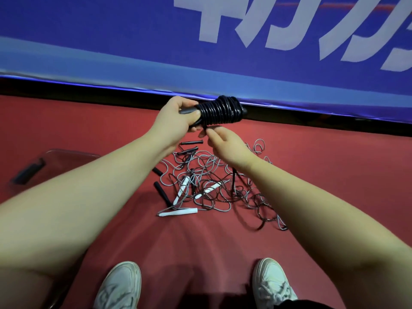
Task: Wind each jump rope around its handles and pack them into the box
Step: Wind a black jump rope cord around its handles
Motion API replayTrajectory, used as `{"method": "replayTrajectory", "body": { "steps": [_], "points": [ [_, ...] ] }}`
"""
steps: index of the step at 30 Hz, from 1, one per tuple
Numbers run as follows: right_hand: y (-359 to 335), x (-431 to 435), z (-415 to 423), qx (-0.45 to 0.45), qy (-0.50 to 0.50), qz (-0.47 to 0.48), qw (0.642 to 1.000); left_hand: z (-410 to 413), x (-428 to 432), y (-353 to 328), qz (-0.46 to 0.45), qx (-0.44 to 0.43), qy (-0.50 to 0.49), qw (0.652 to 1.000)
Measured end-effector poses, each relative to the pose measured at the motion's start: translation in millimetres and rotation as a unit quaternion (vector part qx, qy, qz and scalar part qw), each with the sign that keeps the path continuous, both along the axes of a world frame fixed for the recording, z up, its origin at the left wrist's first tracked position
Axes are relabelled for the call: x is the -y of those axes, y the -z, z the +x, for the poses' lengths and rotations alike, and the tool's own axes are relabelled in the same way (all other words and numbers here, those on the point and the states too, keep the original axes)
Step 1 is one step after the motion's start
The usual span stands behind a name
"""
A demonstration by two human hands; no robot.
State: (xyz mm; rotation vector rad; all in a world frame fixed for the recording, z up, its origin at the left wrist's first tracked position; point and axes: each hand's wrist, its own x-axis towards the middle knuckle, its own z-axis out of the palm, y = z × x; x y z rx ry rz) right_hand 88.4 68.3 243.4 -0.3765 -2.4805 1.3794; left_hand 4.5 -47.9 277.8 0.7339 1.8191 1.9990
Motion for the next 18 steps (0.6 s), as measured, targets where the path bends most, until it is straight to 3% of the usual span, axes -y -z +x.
{"method": "replayTrajectory", "body": {
  "steps": [3,5,10,14,16,18],
  "points": [
    [-7.1,11.6,0.1,0.054,0.011,0.161,0.985,-6.2,-1.5,11.7,-0.044,-0.06,-0.065,0.995],
    [-8.7,19.6,-1.2,0.087,0.009,0.155,0.984,-9.6,-2.7,16.8,-0.058,-0.071,-0.086,0.992],
    [-21.7,17.5,-0.5,0.089,0.045,0.033,0.994,-12.7,-2.7,13.9,-0.08,-0.069,-0.05,0.993],
    [-30.0,17.1,7.1,0.116,0.012,0.012,0.993,-13.5,1.6,13.3,-0.083,-0.087,-0.043,0.992],
    [-31.7,22.4,9.3,0.148,-0.006,0.052,0.988,-14.1,4.7,16.9,-0.108,-0.115,-0.068,0.985],
    [-33.3,26.8,8.9,0.188,-0.008,0.159,0.969,-12.0,5.7,19.0,-0.131,-0.154,-0.081,0.976]
  ]
}}
